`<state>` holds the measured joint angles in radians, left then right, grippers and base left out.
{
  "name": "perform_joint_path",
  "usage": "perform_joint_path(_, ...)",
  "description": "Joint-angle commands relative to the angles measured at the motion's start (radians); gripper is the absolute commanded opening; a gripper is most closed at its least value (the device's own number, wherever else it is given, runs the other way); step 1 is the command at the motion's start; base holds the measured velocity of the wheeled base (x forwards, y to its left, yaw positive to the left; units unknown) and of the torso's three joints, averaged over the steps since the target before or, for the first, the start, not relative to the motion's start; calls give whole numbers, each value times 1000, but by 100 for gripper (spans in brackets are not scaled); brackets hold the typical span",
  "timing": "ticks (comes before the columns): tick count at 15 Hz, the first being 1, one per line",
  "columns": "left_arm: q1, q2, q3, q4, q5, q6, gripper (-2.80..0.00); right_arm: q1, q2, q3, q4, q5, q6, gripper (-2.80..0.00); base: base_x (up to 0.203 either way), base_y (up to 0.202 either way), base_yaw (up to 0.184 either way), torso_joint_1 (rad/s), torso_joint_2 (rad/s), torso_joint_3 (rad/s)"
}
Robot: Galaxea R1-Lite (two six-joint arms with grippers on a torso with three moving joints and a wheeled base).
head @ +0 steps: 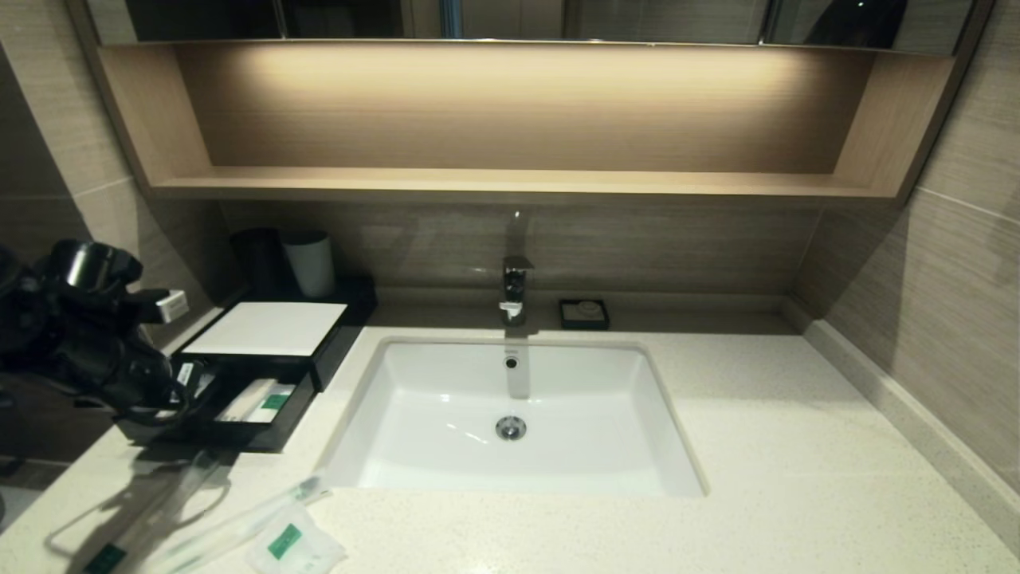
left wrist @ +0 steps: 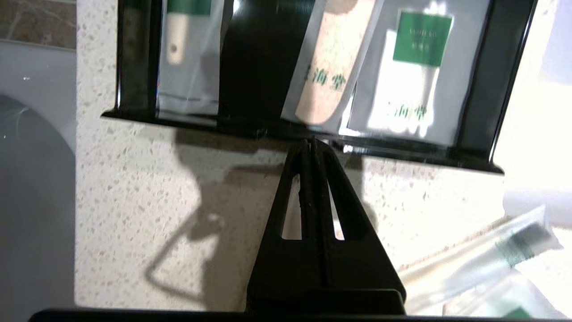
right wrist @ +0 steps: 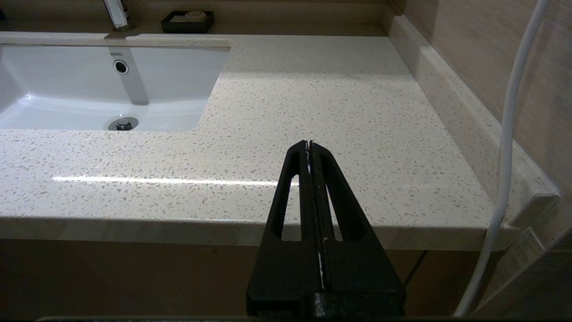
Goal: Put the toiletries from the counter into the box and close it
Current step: Open the drawer
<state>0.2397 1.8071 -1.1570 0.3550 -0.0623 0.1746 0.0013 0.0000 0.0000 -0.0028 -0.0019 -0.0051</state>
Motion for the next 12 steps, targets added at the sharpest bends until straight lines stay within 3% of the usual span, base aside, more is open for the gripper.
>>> perform_joint_path(1,27,-62,5,43,-1,36,-280,0,-2,2,0,0,1,-280,0,0,0,0,0,0)
perform_joint_path(6,162,-118,19,154,-11,253,-280,0,-1,1,0,0,0,-280,0,0,0,0,0,0)
perform_joint_path(10,271,-150,32,250,-32,374,-280,0,-1,2,0,0,1,-280,0,0,0,0,0,0)
perform_joint_path(12,290,-191,61,292,-33,409,-280,0,-2,2,0,0,1,-280,0,0,0,0,0,0)
